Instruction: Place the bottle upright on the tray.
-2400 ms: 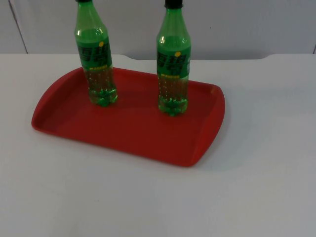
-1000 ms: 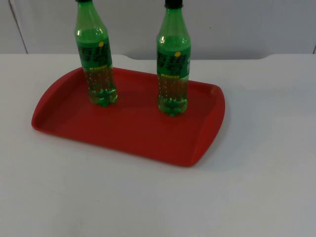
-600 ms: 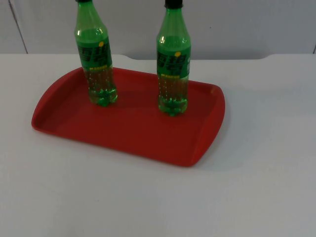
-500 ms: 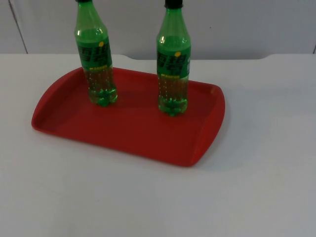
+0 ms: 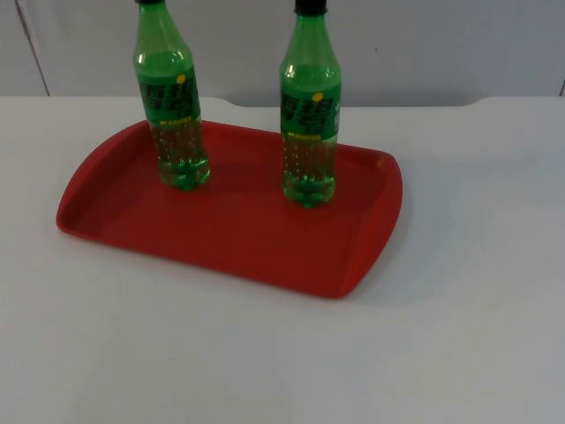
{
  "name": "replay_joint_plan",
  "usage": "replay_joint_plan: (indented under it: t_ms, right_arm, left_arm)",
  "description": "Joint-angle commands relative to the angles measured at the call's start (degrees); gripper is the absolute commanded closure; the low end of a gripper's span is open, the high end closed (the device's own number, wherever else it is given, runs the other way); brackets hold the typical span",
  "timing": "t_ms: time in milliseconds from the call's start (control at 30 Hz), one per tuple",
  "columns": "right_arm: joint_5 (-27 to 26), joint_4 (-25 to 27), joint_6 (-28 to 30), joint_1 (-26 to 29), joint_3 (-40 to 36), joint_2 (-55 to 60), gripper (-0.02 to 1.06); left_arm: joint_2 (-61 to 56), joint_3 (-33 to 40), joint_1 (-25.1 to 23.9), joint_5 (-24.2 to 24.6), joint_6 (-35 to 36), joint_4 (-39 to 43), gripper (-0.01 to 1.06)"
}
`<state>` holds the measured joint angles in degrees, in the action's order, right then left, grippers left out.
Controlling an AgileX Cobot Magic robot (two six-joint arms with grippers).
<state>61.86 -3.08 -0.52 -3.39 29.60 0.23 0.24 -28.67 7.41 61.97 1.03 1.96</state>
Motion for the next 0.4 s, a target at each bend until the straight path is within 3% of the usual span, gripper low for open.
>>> replay_joint_plan:
  t_ms: [0, 367]
  right_arm:
    - [-0.14, 0.22, -0.21, 0.48, -0.08, -0.23, -0.01]
    - [-0.14, 0.22, -0.21, 0.48, -0.08, -0.23, -0.01]
  left_arm:
    - [-0.24, 0.24, -1.58, -0.36, 0.05, 0.13, 0.0]
    - [-0.24, 0.24, -9.76, -0.36, 0.05, 0.13, 0.0]
